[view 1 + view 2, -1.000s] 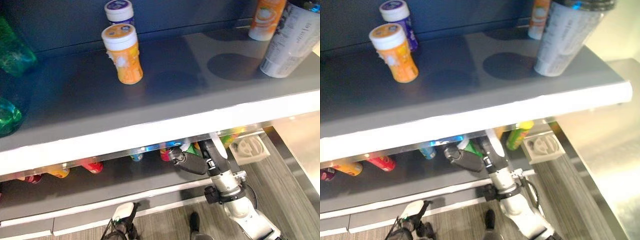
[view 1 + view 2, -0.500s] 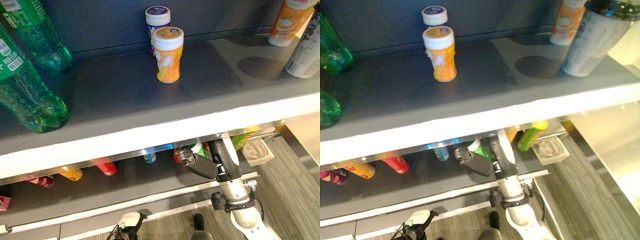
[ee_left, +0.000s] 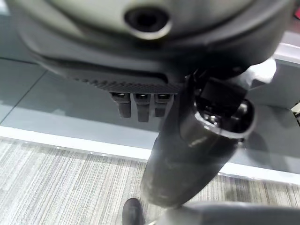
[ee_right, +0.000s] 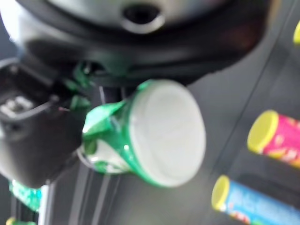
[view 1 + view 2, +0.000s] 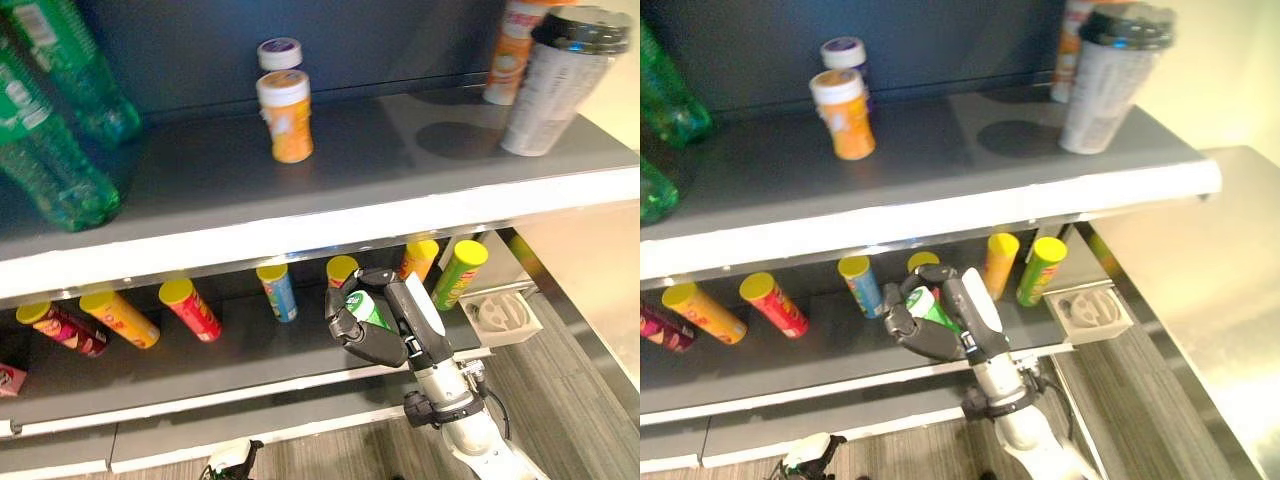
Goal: Put the goods on the table back onto the shelves and tidy them up.
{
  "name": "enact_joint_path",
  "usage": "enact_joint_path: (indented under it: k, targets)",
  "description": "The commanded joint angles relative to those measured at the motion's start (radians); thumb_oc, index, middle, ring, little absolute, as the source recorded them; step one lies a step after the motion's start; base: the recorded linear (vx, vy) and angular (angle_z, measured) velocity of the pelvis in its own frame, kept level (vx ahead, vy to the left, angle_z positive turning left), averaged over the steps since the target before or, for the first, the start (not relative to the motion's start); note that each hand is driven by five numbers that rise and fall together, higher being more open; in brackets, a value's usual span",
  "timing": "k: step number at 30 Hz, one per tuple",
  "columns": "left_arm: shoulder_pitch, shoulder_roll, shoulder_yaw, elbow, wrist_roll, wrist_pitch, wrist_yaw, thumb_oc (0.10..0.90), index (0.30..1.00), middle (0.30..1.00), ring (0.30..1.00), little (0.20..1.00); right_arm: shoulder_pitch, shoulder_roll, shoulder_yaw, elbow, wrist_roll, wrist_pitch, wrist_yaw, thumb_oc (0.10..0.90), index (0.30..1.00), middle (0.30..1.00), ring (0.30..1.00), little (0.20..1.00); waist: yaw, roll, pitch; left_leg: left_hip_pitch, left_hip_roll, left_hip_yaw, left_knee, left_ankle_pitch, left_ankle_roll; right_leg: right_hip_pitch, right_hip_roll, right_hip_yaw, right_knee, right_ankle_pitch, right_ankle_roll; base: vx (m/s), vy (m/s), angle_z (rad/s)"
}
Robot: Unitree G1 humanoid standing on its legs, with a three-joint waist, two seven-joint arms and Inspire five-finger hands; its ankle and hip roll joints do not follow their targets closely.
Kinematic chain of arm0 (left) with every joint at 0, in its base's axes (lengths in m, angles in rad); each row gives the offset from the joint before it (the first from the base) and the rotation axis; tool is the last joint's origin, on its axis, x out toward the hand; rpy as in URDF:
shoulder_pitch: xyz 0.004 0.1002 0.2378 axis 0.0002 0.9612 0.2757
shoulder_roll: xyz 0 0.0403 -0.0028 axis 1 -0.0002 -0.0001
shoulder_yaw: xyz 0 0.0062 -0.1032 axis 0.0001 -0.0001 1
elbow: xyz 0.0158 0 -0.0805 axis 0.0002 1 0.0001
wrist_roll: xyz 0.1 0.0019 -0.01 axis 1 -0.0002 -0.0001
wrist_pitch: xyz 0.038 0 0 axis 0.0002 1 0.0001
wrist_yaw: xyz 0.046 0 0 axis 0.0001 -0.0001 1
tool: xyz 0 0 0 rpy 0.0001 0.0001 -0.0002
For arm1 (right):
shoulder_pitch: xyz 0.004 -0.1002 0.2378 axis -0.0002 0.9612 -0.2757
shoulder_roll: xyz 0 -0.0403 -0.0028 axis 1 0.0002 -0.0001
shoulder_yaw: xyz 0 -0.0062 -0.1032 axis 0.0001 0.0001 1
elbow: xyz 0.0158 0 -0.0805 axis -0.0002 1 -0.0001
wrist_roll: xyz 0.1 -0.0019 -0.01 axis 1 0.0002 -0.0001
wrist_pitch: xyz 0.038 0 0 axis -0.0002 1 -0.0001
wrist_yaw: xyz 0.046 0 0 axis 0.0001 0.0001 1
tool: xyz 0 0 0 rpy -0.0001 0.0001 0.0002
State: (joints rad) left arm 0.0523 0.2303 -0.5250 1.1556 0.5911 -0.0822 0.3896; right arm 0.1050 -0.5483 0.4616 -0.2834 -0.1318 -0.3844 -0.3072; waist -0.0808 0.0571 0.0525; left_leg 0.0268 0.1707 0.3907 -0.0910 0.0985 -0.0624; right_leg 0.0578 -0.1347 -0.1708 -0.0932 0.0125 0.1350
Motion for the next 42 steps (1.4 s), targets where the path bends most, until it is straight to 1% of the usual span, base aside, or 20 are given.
enact_joint_path:
  k: [1,5,11,16,17,19,21,24,26,27,28,29,34,35,36,39,40,42]
  targets:
    - [-0.049,-0.016,-0.029,0.037,0.01,-0.043,0.014,0.8,0.9,0.9,0.9,0.9,-0.091,0.043,-0.036,-0.152,0.036,-0.107,0.0,0.4,0.3,0.3,0.3,0.3,-0.011,-0.08,-0.007,0.0,-0.059,0.01,0.004,-0.099,0.018,0.013,-0.013,0.028,0.031,0.019,0.015,-0.04,-0.067,-0.07]
    - [-0.046,-0.019,-0.048,0.03,0.033,-0.041,0.01,0.8,0.9,0.9,0.9,0.9,-0.086,0.038,-0.038,-0.148,0.046,-0.111,-0.002,0.4,0.3,0.3,0.3,0.3,-0.017,-0.078,-0.004,-0.007,-0.035,0.012,0.004,-0.081,0.002,0.019,0.002,0.022,0.012,0.016,0.009,-0.05,-0.061,-0.05]
    - [-0.033,-0.027,-0.033,0.041,0.017,-0.033,0.008,0.8,0.9,0.9,0.9,0.9,-0.078,0.026,-0.062,-0.186,0.044,-0.114,-0.017,0.4,0.3,0.3,0.3,0.3,-0.018,-0.073,-0.013,0.002,-0.021,0.011,0.004,-0.074,-0.007,0.028,0.013,0.019,0.01,0.012,0.0,-0.02,-0.017,0.04]
    - [-0.019,-0.032,-0.009,0.047,-0.01,-0.027,0.002,0.8,0.9,0.9,0.9,0.9,-0.024,0.014,-0.105,-0.236,0.151,-0.117,0.027,0.4,0.3,0.3,0.3,0.3,-0.033,-0.075,-0.024,0.016,-0.014,0.021,0.004,-0.075,-0.01,0.024,0.017,0.032,0.011,0.018,-0.001,-0.01,0.002,0.08]
    - [-0.005,-0.028,-0.004,0.053,-0.025,-0.023,0.012,0.8,0.9,0.9,0.9,0.9,-0.01,-0.01,-0.135,-0.278,0.196,-0.122,0.057,0.4,0.3,0.3,0.3,0.3,-0.046,-0.078,-0.027,0.023,-0.01,0.032,0.004,-0.077,-0.011,0.018,0.019,0.041,0.012,0.022,0.0,0.0,0.0,0.0]
    - [0.007,-0.034,-0.005,0.062,-0.015,-0.025,0.023,0.8,0.9,0.9,0.9,0.9,0.012,-0.012,-0.15,-0.292,0.2,-0.113,0.051,0.4,0.3,0.3,0.3,0.3,-0.049,-0.078,-0.027,0.027,-0.009,0.038,0.004,-0.08,-0.012,0.013,0.02,0.048,0.013,0.025,0.001,-0.02,0.006,-0.1]
    - [0.016,-0.045,-0.013,0.071,-0.005,-0.036,0.003,0.8,0.9,0.9,0.9,0.9,0.031,-0.037,-0.175,-0.314,0.235,-0.117,0.072,0.4,0.3,0.3,0.3,0.3,-0.057,-0.082,-0.029,0.031,-0.007,0.043,0.004,-0.084,-0.013,0.006,0.022,0.06,0.013,0.03,0.002,-0.02,0.015,-0.25]
    - [0.016,-0.056,-0.034,0.068,-0.007,-0.05,-0.049,0.8,0.9,0.9,0.9,0.9,0.061,-0.078,-0.234,-0.338,0.273,-0.106,0.093,0.4,0.3,0.3,0.3,0.3,-0.07,-0.087,-0.032,0.034,-0.004,0.052,0.004,-0.088,-0.013,-0.004,0.025,0.074,0.012,0.036,0.003,-0.01,0.013,-0.29]
    - [0.012,-0.058,-0.04,0.068,-0.008,-0.053,-0.061,0.8,0.9,0.9,0.9,0.9,0.088,-0.103,-0.286,-0.347,0.28,-0.103,0.087,0.4,0.3,0.3,0.3,0.3,-0.083,-0.09,-0.034,0.037,-0.003,0.058,0.004,-0.09,-0.013,-0.008,0.028,0.081,0.012,0.04,0.005,0.0,0.015,-0.14]
    - [0.01,-0.059,-0.044,0.068,-0.009,-0.053,-0.067,0.8,0.9,0.9,0.9,0.9,0.109,-0.12,-0.326,-0.352,0.28,-0.1,0.082,0.4,0.3,0.3,0.3,0.3,-0.088,-0.09,-0.036,0.04,-0.003,0.062,0.004,-0.091,-0.013,-0.01,0.028,0.086,0.012,0.042,0.006,0.0,0.019,-0.12]
    - [0.01,-0.061,-0.05,0.069,-0.008,-0.056,-0.077,0.8,0.9,0.9,0.9,0.9,0.134,-0.138,-0.389,-0.362,0.284,-0.104,0.075,0.4,0.3,0.3,0.3,0.3,-0.1,-0.093,-0.04,0.043,-0.003,0.066,0.004,-0.094,-0.014,-0.012,0.029,0.094,0.013,0.043,0.006,0.01,0.015,-0.11]
    - [0.01,-0.062,-0.052,0.069,-0.008,-0.056,-0.077,0.8,0.9,0.9,0.9,0.9,0.137,-0.139,-0.393,-0.365,0.285,-0.103,0.076,0.4,0.3,0.3,0.3,0.3,-0.098,-0.092,-0.04,0.043,-0.003,0.066,0.004,-0.094,-0.014,-0.012,0.029,0.094,0.013,0.043,0.006,0.01,0.012,-0.13]
    - [0.008,-0.069,-0.056,0.076,-0.027,-0.055,-0.104,0.8,0.9,0.9,0.9,0.9,0.158,-0.202,-0.555,-0.36,0.332,-0.101,0.055,0.4,0.3,0.3,0.3,0.3,-0.117,-0.091,-0.052,0.052,-0.005,0.075,0.004,-0.103,-0.014,-0.014,0.028,0.107,0.014,0.046,0.007,0.01,0.006,-0.03]
    - [0.008,-0.069,-0.056,0.076,-0.027,-0.055,-0.104,0.8,0.9,0.9,0.9,0.9,0.158,-0.202,-0.555,-0.36,0.332,-0.101,0.055,0.4,0.3,0.3,0.3,0.3,-0.117,-0.091,-0.052,0.052,-0.005,0.075,0.004,-0.103,-0.014,-0.014,0.028,0.107,0.014,0.046,0.007,0.0,0.0,0.0]
    - [0.001,-0.07,-0.051,0.084,-0.041,-0.052,-0.119,0.8,0.9,0.9,0.9,0.9,0.141,-0.25,-0.651,-0.36,0.364,-0.1,0.044,0.4,0.3,0.3,0.3,0.3,-0.126,-0.092,-0.062,0.054,-0.007,0.076,0.004,-0.107,-0.013,-0.017,0.026,0.111,0.014,0.047,0.009,0.0,0.0,0.0]
    - [-0.008,-0.072,-0.057,0.09,-0.053,-0.048,-0.133,0.8,0.9,0.9,0.9,0.9,0.104,-0.321,-0.722,-0.344,0.414,-0.093,0.04,0.4,0.3,0.3,0.3,0.3,-0.13,-0.092,-0.07,0.055,-0.01,0.078,0.004,-0.111,-0.013,-0.017,0.023,0.112,0.013,0.049,0.011,0.02,0.027,-0.07]
    - [-0.013,-0.074,-0.06,0.095,-0.065,-0.045,-0.143,0.8,0.9,0.9,0.9,0.9,0.069,-0.363,-0.739,-0.333,0.455,-0.093,0.038,0.4,0.3,0.3,0.3,0.3,-0.13,-0.09,-0.074,0.056,-0.012,0.079,0.004,-0.114,-0.012,-0.018,0.023,0.113,0.013,0.049,0.011,0.02,0.026,-0.06]
    - [-0.018,-0.076,-0.066,0.102,-0.076,-0.041,-0.153,0.8,0.9,0.9,0.9,0.9,0.001,-0.406,-0.757,-0.337,0.471,-0.09,0.02,0.4,0.3,0.3,0.3,0.3,-0.128,-0.09,-0.08,0.058,-0.014,0.079,0.004,-0.117,-0.012,-0.017,0.021,0.113,0.014,0.05,0.011,0.01,0.013,-0.03]
